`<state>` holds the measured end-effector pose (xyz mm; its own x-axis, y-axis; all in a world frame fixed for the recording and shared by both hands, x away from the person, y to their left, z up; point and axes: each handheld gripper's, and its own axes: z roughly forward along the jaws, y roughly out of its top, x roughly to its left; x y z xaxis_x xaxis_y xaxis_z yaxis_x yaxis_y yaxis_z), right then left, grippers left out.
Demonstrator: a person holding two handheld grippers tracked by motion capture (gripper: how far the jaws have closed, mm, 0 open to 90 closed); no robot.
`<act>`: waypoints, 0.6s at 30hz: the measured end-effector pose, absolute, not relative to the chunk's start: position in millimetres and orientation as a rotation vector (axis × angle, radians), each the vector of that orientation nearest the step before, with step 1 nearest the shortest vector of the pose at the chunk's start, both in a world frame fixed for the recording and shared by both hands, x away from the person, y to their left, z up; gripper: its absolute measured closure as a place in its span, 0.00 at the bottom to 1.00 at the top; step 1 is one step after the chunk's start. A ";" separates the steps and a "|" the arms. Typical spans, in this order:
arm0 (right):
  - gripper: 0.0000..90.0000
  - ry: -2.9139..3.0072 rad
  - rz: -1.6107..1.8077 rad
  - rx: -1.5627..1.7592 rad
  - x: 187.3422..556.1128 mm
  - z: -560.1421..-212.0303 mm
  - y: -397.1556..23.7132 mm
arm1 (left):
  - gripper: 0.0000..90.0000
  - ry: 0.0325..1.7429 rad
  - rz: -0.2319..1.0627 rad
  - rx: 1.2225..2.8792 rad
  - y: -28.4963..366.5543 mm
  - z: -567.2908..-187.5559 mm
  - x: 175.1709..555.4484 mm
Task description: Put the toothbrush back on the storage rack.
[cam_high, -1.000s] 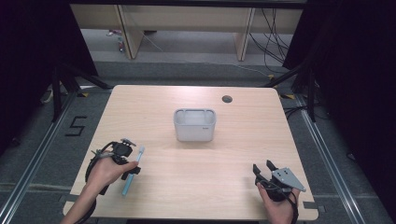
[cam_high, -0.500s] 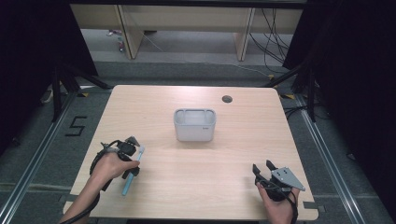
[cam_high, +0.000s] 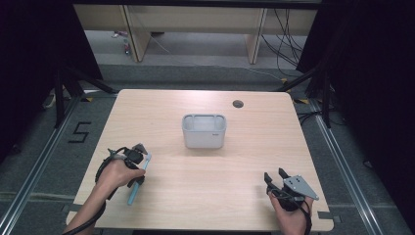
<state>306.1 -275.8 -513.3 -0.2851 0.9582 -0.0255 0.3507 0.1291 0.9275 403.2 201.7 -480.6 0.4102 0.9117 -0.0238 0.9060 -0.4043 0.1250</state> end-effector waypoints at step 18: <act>0.49 1.748 1.130 1.240 306.5 -513.5 -274.6 | 0.87 1.578 0.043 2.597 199.2 -480.8 406.5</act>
<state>306.5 -274.6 -513.5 -0.2936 0.9543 -0.0566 0.3397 0.1595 0.9269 406.5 199.2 -480.8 0.4617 0.8866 -0.0290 0.8836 -0.4568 0.1024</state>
